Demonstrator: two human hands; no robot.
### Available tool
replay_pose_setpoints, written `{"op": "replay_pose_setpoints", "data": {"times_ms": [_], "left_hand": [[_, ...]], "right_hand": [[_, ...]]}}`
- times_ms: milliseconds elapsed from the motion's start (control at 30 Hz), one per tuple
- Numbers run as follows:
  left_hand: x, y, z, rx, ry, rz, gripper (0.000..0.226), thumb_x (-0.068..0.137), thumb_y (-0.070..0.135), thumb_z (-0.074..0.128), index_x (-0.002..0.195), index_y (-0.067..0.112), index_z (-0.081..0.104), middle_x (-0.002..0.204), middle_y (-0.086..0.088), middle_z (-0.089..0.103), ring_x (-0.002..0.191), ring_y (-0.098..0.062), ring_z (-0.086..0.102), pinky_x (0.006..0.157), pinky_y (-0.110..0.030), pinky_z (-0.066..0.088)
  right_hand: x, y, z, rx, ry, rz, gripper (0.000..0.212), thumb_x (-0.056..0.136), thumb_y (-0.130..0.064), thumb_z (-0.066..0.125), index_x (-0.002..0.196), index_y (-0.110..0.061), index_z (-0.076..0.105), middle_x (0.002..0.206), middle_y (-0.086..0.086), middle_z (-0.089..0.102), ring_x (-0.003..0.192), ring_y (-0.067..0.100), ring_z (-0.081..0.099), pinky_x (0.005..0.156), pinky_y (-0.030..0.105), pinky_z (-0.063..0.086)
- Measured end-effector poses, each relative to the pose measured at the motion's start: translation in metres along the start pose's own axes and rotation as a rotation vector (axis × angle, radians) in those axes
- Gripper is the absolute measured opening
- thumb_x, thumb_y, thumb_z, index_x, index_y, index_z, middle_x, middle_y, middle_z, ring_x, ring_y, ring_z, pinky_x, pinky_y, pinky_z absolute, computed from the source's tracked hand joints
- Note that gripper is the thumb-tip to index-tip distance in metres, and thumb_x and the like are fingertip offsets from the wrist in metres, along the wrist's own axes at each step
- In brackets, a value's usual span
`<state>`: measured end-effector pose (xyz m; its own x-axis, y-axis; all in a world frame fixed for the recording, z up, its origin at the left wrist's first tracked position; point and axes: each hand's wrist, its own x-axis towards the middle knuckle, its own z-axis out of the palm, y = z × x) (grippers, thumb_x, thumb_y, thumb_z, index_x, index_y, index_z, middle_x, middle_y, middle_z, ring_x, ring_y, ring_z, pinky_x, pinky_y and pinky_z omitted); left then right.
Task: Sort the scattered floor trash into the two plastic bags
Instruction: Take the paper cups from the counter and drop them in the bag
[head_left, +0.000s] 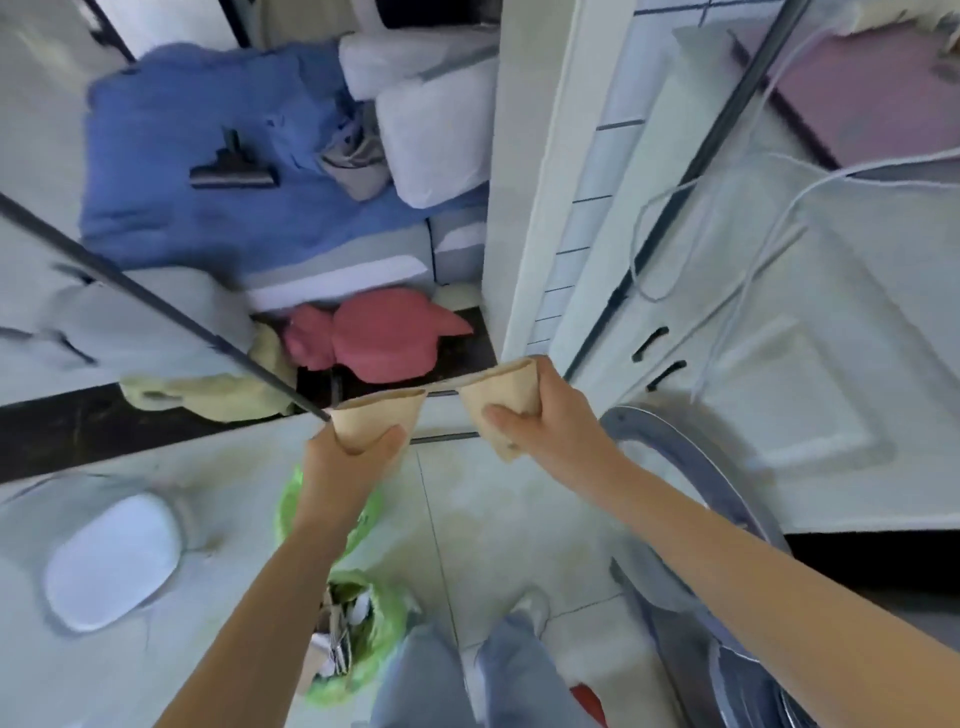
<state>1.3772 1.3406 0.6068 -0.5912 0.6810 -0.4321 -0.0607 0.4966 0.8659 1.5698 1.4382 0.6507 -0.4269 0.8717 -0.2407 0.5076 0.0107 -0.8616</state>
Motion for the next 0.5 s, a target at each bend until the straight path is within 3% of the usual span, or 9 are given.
{"op": "replay_pose_setpoints", "data": {"times_ms": [133, 200, 267, 400, 500], "left_hand": [[0.024, -0.058, -0.051, -0.056, 0.114, -0.181, 0.022, 0.073, 0.023, 0.080, 0.091, 0.017, 0.068, 0.085, -0.009, 0.071, 0.076, -0.027, 0.066, 0.067, -0.038, 0.056], [0.036, -0.083, -0.070, -0.132, 0.165, -0.318, 0.041, 0.071, 0.030, 0.073, 0.104, 0.007, 0.066, 0.092, -0.012, 0.070, 0.080, -0.028, 0.065, 0.077, -0.045, 0.056], [0.051, -0.107, -0.087, -0.298, 0.240, -0.467, 0.041, 0.082, 0.020, 0.065, 0.116, 0.000, 0.056, 0.093, -0.012, 0.064, 0.080, -0.026, 0.061, 0.085, -0.050, 0.054], [0.084, -0.153, -0.114, -0.513, 0.304, -0.648, 0.033, 0.089, 0.008, 0.059, 0.120, -0.001, 0.051, 0.103, -0.018, 0.056, 0.087, -0.027, 0.058, 0.070, -0.041, 0.057], [0.108, -0.193, -0.127, -0.647, 0.339, -0.754, 0.036, 0.085, 0.009, 0.067, 0.117, 0.000, 0.052, 0.114, -0.022, 0.051, 0.102, -0.036, 0.057, 0.058, -0.039, 0.060]], "right_hand": [[0.027, 0.009, 0.069, -0.040, -0.169, 0.057, 0.029, 0.080, -0.018, 0.060, 0.107, -0.021, 0.050, 0.094, -0.004, 0.062, 0.085, 0.014, 0.061, 0.067, 0.034, 0.055], [0.038, 0.016, 0.100, -0.037, -0.222, 0.081, 0.033, 0.073, -0.022, 0.057, 0.105, -0.021, 0.050, 0.092, -0.004, 0.062, 0.083, 0.015, 0.061, 0.064, 0.037, 0.054], [0.053, 0.024, 0.135, -0.020, -0.270, 0.117, 0.034, 0.074, -0.020, 0.056, 0.107, -0.020, 0.047, 0.092, -0.002, 0.061, 0.082, 0.016, 0.061, 0.062, 0.034, 0.052], [0.079, 0.045, 0.206, 0.086, -0.310, 0.265, 0.034, 0.080, -0.007, 0.056, 0.109, -0.017, 0.039, 0.093, -0.001, 0.057, 0.082, 0.018, 0.058, 0.058, 0.031, 0.051], [0.093, 0.066, 0.258, 0.108, -0.324, 0.377, 0.038, 0.077, -0.014, 0.056, 0.111, -0.013, 0.039, 0.093, 0.001, 0.054, 0.083, 0.019, 0.055, 0.064, 0.041, 0.053]]}}
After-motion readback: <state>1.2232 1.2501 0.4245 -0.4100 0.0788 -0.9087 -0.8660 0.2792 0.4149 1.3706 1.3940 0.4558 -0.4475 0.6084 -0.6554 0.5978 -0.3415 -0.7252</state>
